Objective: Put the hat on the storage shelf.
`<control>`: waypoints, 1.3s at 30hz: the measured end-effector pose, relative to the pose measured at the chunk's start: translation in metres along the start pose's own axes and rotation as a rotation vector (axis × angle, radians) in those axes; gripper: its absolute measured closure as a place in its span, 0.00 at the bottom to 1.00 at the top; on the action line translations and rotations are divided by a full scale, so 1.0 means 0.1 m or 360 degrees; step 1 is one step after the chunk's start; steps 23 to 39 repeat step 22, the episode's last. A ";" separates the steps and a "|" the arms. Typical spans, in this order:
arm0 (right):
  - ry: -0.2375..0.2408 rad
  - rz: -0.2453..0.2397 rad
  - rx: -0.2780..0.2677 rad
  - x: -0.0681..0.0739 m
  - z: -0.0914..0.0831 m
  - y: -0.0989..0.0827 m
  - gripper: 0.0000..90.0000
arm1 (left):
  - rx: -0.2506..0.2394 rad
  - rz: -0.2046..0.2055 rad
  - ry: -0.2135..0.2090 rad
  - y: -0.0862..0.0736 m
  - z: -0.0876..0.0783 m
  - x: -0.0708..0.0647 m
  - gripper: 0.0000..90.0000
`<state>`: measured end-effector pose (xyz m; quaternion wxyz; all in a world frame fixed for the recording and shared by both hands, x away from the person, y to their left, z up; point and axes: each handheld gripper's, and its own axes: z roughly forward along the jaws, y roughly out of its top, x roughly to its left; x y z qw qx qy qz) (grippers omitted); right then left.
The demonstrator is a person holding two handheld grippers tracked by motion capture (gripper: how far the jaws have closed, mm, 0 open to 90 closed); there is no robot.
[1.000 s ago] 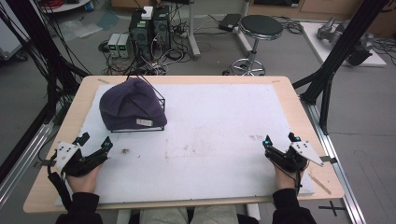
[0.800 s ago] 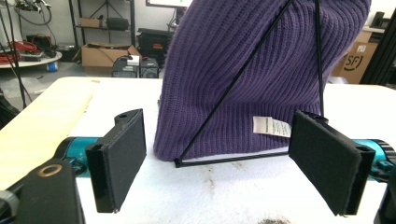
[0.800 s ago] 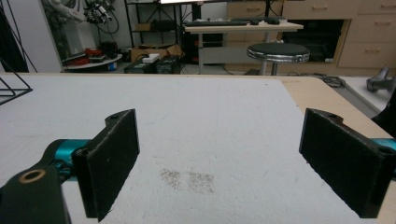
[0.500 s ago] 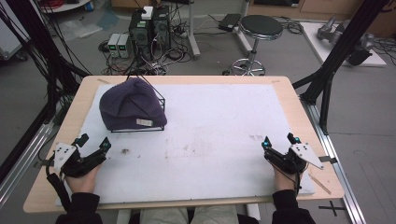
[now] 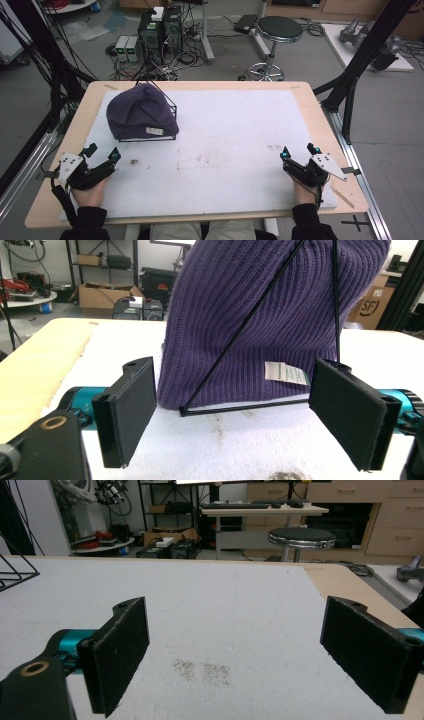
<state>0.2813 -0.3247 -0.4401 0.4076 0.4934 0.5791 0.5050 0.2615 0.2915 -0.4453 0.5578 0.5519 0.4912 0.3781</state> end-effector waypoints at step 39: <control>0.0019 -0.0006 0.0040 0.01 0.02 -0.01 0.13 | 0.0021 -0.0016 -0.0020 -0.01 0.01 0.02 0.22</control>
